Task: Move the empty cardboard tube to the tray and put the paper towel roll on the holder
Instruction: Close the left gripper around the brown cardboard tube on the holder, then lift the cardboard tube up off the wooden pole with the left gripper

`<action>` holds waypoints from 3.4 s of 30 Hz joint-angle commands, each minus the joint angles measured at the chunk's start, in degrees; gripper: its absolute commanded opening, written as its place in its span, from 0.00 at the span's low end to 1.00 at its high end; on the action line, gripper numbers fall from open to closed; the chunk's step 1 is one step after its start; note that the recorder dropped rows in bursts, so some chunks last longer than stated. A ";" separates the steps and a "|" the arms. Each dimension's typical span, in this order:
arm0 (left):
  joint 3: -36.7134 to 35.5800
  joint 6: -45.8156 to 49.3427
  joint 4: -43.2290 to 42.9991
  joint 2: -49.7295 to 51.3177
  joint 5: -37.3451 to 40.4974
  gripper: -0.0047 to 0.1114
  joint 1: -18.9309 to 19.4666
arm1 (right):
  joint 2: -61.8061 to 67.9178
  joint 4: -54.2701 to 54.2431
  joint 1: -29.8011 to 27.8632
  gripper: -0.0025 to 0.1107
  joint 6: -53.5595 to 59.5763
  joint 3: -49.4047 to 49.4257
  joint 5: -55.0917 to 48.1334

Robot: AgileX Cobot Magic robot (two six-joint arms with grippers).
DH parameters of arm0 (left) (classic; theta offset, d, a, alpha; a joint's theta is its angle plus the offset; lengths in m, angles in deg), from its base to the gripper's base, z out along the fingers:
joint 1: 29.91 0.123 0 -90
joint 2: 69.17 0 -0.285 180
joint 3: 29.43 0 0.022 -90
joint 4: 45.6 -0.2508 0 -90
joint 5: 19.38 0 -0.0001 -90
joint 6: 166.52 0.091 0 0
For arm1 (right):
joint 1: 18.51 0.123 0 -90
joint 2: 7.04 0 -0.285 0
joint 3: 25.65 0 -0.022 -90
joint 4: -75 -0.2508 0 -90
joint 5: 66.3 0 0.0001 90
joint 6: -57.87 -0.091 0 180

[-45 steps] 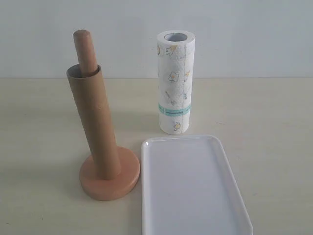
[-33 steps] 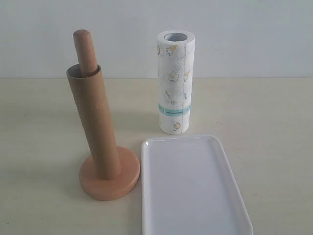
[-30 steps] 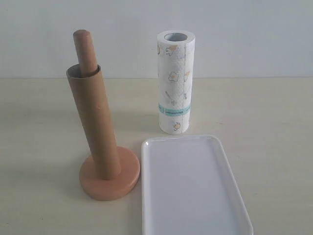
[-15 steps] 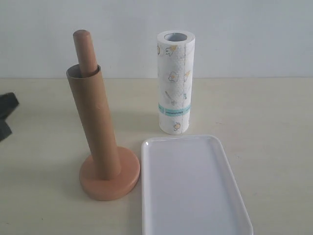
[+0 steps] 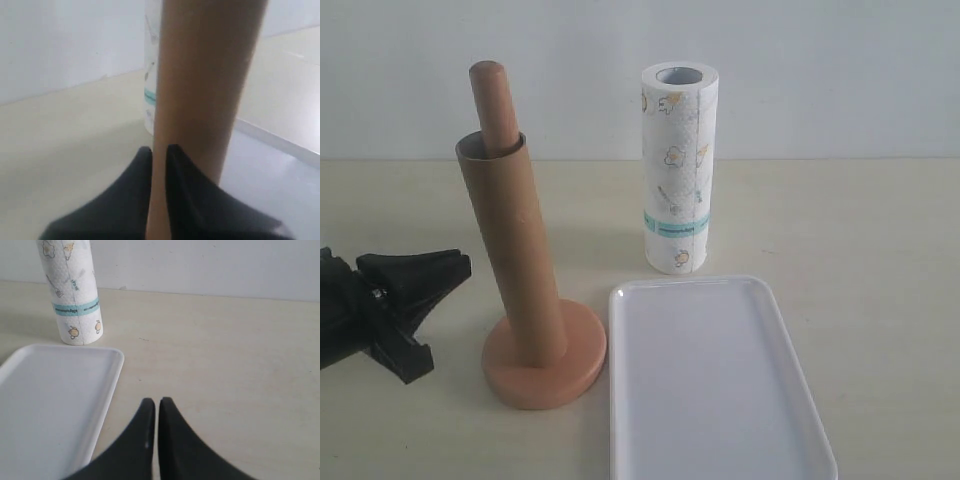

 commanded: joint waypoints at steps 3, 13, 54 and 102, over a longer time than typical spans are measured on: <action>0.48 1.82 -3.35 0.73 -1.75 0.57 0.14 | -0.23 -0.13 -0.10 0.05 0.12 -0.07 0.24; 5.28 -1.88 -9.59 0.83 -1.75 0.98 -0.71 | -0.23 -0.13 -0.10 0.05 0.12 -0.07 0.24; 17.18 -11.70 0.77 -2.92 -1.75 0.08 -6.03 | -0.23 -0.13 -0.10 0.05 0.12 -0.07 0.24; 51.01 -82.94 -38.25 -16.57 18.21 0.08 -24.99 | -0.23 -0.13 -0.10 0.05 0.12 -0.07 0.24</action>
